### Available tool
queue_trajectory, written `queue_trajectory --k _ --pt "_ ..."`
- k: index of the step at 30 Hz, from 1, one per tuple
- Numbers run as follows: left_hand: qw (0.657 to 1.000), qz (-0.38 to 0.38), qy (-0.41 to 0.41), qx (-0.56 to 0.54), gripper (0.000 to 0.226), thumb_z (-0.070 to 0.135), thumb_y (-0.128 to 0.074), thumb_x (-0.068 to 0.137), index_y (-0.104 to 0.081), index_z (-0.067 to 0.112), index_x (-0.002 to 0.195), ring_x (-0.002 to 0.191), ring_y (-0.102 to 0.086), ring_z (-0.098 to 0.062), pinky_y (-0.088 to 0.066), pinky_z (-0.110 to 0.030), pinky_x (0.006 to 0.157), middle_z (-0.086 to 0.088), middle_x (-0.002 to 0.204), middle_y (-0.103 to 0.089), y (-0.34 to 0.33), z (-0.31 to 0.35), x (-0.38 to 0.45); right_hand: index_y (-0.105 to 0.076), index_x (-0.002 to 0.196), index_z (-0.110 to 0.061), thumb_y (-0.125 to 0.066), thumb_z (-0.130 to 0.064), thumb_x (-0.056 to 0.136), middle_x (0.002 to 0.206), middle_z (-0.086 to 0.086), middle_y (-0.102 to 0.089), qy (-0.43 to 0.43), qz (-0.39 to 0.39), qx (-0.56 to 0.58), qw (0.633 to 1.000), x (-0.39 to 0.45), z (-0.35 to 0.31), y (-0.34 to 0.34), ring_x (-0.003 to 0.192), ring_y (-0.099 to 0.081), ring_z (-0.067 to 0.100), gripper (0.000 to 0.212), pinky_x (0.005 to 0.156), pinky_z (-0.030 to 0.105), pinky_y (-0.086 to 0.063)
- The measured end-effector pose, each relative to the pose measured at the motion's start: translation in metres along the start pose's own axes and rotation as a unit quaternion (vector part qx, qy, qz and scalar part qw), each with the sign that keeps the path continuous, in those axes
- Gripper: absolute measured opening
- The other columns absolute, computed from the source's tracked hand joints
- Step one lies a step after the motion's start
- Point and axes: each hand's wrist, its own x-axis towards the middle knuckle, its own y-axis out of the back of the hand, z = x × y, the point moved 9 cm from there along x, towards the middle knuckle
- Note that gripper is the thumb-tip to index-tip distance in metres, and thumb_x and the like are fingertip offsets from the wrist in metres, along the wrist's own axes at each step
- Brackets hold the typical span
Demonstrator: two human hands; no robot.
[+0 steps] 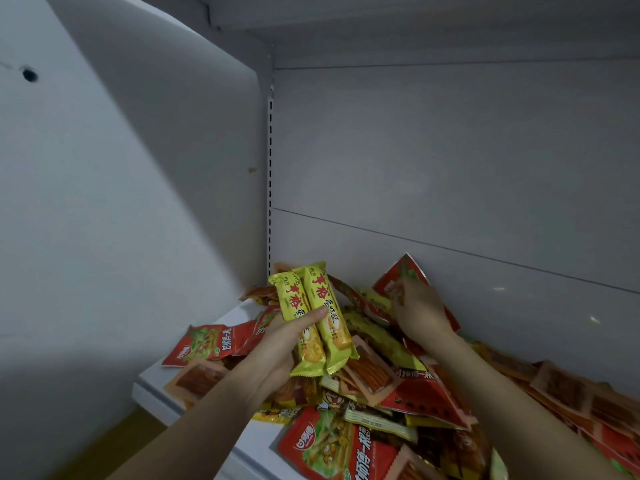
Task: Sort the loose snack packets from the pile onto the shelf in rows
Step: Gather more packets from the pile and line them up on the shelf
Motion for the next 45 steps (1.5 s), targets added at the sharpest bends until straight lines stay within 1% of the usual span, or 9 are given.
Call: queue_trajectory --k 3,6,14,21,28,31,36,40,45 --pt "1.0 -0.006 0.003 0.009 0.038 0.018 -0.075 0.085 -0.068 0.012 0.122 0.097 -0.075 -0.026 -0.059 -0.036 0.076 -0.01 0.108 -0.076 -0.002 0.0 0.0 -0.053 0.116 -0.006 -0.049 -0.002 0.094 0.113 0.014 -0.06 -0.016 -0.102 -0.143 0.984 0.001 0.01 -0.03 0.102 -0.057 0.029 0.023 0.07 0.032 -0.045" --pt "1.0 -0.014 -0.003 0.011 0.036 0.018 -0.075 0.086 -0.068 0.012 0.12 0.096 -0.075 -0.025 -0.059 -0.036 0.077 -0.009 0.107 -0.077 -0.007 0.004 0.001 -0.055 0.109 -0.008 -0.051 -0.001 0.092 0.1 0.009 -0.06 -0.005 -0.069 -0.151 0.986 -0.002 0.003 -0.021 0.095 -0.058 0.028 0.019 0.07 0.034 -0.05" --pt "0.998 -0.048 -0.026 0.007 0.04 0.021 -0.077 0.083 -0.068 0.015 0.121 0.1 -0.074 -0.023 -0.058 -0.039 0.085 -0.006 0.109 -0.077 -0.022 0.02 0.011 -0.067 0.11 -0.017 -0.07 -0.017 0.091 0.1 -0.005 -0.064 -0.103 0.095 0.257 0.956 -0.021 0.015 0.065 0.098 -0.062 0.017 0.02 0.08 0.028 -0.05" --pt "0.997 -0.061 -0.036 -0.036 0.057 0.026 -0.084 0.069 -0.067 0.019 0.123 0.106 -0.072 -0.026 -0.054 -0.051 0.096 -0.005 0.111 -0.076 -0.05 0.02 0.02 -0.069 0.115 -0.015 -0.069 -0.01 0.091 0.099 -0.003 -0.07 -0.076 0.059 0.398 0.912 -0.051 -0.013 0.068 0.09 -0.065 0.005 0.024 0.066 0.007 -0.048" --pt "0.992 -0.118 -0.042 -0.023 0.05 0.017 -0.08 0.08 -0.063 0.021 0.127 0.105 -0.072 -0.022 -0.055 -0.049 0.095 -0.003 0.113 -0.076 -0.053 0.011 0.019 -0.057 0.121 -0.021 -0.061 -0.01 0.097 0.116 0.002 -0.068 -0.106 -0.045 0.476 0.872 -0.087 -0.025 0.039 0.087 -0.072 0.01 0.027 0.06 0.018 -0.053" --pt "0.989 -0.142 -0.037 -0.008 0.052 0.019 -0.081 0.079 -0.063 0.019 0.128 0.109 -0.071 -0.023 -0.052 -0.052 0.1 -0.003 0.115 -0.075 -0.057 0.001 0.015 -0.055 0.12 -0.021 -0.062 -0.009 0.095 0.117 0.01 -0.069 -0.129 -0.037 0.512 0.849 -0.101 -0.016 0.031 0.097 -0.072 0.025 0.028 0.081 0.044 -0.06" --pt "0.986 -0.164 -0.009 0.002 0.049 0.019 -0.08 0.079 -0.065 0.016 0.125 0.106 -0.072 -0.024 -0.052 -0.052 0.1 -0.005 0.112 -0.076 -0.081 -0.021 -0.002 -0.053 0.125 -0.02 -0.066 -0.012 0.093 0.119 0.007 -0.066 -0.148 0.011 0.511 0.847 -0.135 0.004 0.043 0.1 -0.071 0.025 0.035 0.08 0.041 -0.061" --pt "0.983 -0.186 0.004 0.013 0.054 0.024 -0.082 0.072 -0.067 0.015 0.123 0.105 -0.072 -0.025 -0.054 -0.051 0.098 -0.006 0.11 -0.076 -0.115 -0.039 -0.033 -0.053 0.132 -0.021 -0.076 -0.015 0.085 0.122 -0.002 -0.063 -0.164 0.065 0.387 0.905 -0.171 0.038 0.076 0.103 -0.067 0.01 0.052 0.083 0.032 -0.059" --pt "0.98 -0.197 0.023 0.002 0.044 0.019 -0.08 0.075 -0.07 0.012 0.117 0.103 -0.073 -0.029 -0.057 -0.046 0.092 -0.01 0.108 -0.076 -0.167 -0.082 -0.098 -0.056 0.124 -0.026 -0.068 -0.023 0.092 0.119 -0.002 -0.066 -0.154 0.076 0.424 0.889 -0.242 0.071 0.11 0.107 -0.067 0.013 0.034 0.083 0.035 -0.059"
